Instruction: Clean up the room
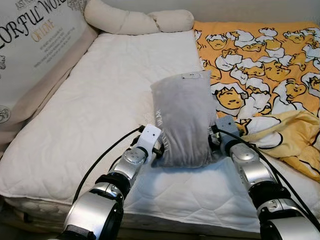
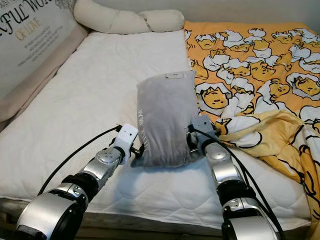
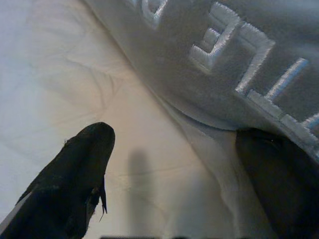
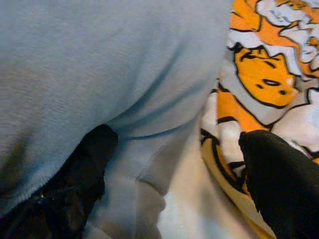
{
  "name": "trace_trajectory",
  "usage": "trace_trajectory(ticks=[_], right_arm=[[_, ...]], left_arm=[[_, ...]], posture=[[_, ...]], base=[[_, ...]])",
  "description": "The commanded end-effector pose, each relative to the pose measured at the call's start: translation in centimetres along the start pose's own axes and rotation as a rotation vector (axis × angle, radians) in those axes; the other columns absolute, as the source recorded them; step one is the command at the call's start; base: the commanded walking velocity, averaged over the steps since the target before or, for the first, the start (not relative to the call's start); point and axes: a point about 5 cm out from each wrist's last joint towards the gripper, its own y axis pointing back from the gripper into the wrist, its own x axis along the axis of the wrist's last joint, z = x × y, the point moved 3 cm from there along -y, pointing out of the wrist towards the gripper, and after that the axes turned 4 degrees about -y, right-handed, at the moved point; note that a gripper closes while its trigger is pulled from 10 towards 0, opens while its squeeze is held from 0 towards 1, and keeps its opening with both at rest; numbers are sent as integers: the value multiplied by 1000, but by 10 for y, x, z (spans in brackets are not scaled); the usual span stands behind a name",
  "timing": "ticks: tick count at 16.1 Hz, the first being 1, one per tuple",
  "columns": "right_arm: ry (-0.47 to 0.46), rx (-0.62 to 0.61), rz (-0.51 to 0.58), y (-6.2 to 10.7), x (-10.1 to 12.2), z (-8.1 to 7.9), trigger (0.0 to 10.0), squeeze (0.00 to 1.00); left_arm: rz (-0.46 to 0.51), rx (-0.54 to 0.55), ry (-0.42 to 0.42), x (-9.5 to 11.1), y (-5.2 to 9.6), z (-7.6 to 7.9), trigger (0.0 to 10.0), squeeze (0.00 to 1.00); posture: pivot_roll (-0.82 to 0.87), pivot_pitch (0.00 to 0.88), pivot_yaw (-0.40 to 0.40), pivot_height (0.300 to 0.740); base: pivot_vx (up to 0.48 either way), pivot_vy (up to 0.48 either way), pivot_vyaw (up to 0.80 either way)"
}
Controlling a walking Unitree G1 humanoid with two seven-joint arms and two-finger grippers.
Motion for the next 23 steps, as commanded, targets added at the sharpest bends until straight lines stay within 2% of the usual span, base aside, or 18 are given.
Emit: trace_trajectory(ticks=[1, 2, 4, 7, 8, 10, 11, 13, 14, 15, 17, 18, 19, 20, 21, 22, 23], right_arm=[[-8, 92, 33, -3, 10, -22, 10000, 0], [-12, 140, 59, -3, 17, -32, 10000, 0], [-13, 170, 85, -2, 23, -38, 10000, 0], [-21, 228, 130, 1, 32, -47, 10000, 0], [-20, 252, 147, 3, 35, -50, 10000, 0], [-22, 299, 183, 11, 41, -55, 10000, 0], [-22, 299, 183, 11, 41, -55, 10000, 0], [-14, 334, 217, 24, 40, -52, 10000, 0], [-14, 334, 217, 24, 40, -52, 10000, 0], [2, 317, 223, 34, 36, -39, 10000, 0], [-11, 276, 221, 48, 31, -18, 10000, 0], [-9, 268, 208, 64, 23, -3, 10000, 0], [10, 284, 193, 72, 17, 0, 10000, 0], [55, 323, 159, 88, 7, 3, 10000, 0], [68, 301, 137, 93, 1, 12, 10000, 0], [57, 237, 127, 94, 0, 26, 10000, 0], [51, 208, 127, 94, 0, 32, 10000, 0]], left_arm=[[32, -54, 46, 7, -2, 11, 10000, 0], [92, -68, 98, 18, -1, 6, 10000, 0], [147, -90, 143, 26, 1, -2, 10000, 0], [211, -139, 197, 30, 7, -19, 10000, 0], [227, -163, 195, 29, 10, -23, 10000, 0], [275, -229, 138, 25, 20, -35, 10000, 0], [275, -229, 138, 25, 20, -35, 10000, 0], [357, -286, 120, 26, 44, -62, 10000, 0], [357, -286, 120, 26, 44, -62, 10000, 0], [384, -346, 50, 19, 63, -62, 10000, 0], [384, -400, -16, 8, 84, -57, 10000, 0], [371, -434, -30, -3, 99, -54, 10000, 0], [365, -452, -26, -7, 105, -51, 10000, 0], [361, -490, -13, -10, 117, -46, 10000, 0], [359, -479, 1, -10, 121, -48, 10000, 0], [348, -428, 17, -11, 123, -57, 10000, 0], [343, -404, 24, -12, 122, -62, 10000, 0]], posture=[[-137, 0, 78, 740], [-136, 0, 80, 740], [-129, 0, 82, 740], [-114, 0, 80, 740], [-109, 0, 78, 740], [-94, 0, 71, 740], [-94, 0, 71, 740], [-67, 0, 70, 740], [-67, 0, 70, 740], [-55, 0, 62, 740], [-55, 0, 63, 740], [-62, 0, 72, 740], [-64, 0, 74, 740], [-66, 0, 77, 740], [-68, 0, 82, 740], [-70, 0, 85, 740], [-70, 0, 85, 740]], base=[[0, 0, 0], [0, 0, 0], [0, 0, 0], [0, 0, 0], [0, 0, 0], [0, 0, 0], [0, 0, 0], [0, 0, 0], [0, 0, 0], [0, 0, 0], [0, 0, 0], [0, 0, 0], [0, 0, 0], [0, 0, 0], [0, 0, 0], [0, 0, 0], [0, 0, 0]])
